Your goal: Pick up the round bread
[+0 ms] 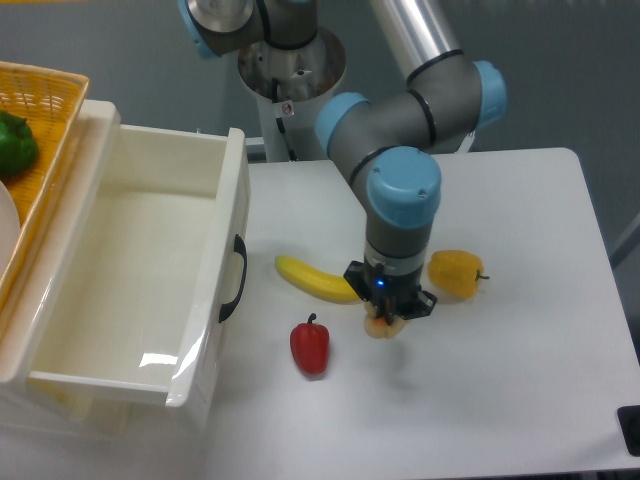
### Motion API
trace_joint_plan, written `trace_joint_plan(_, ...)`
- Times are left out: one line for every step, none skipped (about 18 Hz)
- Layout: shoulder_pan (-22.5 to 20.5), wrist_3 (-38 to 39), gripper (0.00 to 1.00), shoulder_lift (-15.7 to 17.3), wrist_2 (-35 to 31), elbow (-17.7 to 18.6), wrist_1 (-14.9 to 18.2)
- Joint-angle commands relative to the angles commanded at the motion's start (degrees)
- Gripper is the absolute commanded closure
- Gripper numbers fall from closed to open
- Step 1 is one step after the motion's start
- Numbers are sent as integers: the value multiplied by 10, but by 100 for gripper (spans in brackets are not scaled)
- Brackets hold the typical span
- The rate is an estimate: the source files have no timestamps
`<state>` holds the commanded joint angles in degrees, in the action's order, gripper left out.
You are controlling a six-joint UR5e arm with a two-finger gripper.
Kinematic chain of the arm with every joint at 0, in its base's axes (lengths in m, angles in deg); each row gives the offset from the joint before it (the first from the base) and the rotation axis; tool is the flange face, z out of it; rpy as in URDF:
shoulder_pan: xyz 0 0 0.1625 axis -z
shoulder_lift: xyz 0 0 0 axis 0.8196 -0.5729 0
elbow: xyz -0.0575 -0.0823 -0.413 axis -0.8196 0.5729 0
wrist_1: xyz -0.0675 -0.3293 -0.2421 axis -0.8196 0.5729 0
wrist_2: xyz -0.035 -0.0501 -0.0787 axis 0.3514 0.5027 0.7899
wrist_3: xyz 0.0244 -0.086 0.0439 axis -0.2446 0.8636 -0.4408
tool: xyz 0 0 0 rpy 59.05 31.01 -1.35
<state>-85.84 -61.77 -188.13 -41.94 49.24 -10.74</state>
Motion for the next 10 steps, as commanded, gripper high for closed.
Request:
trace_joint_plan(0,-10,96,1,0,1,2)
trace_joint_plan(-1,-21,96,1,0,1,6)
trace_joint_plan(-1,-25,96,3,0,1,11)
trace_joint_plan(-1,-26,96,4,0,3,11)
trace_joint_plan(-1,-26,96,4,0,3,11)
trace_joint_plan(-2,-26,96,4,0,3,11)
trace_joint_plan(-2,-26,96,4,0,2,11)
trace_joint_plan(-2,-26,96,4,0,1,11)
trace_joint_plan(-2,-26,96,4,1,1,11)
trace_joint_plan(-1,-26,96,4,1,1,11)
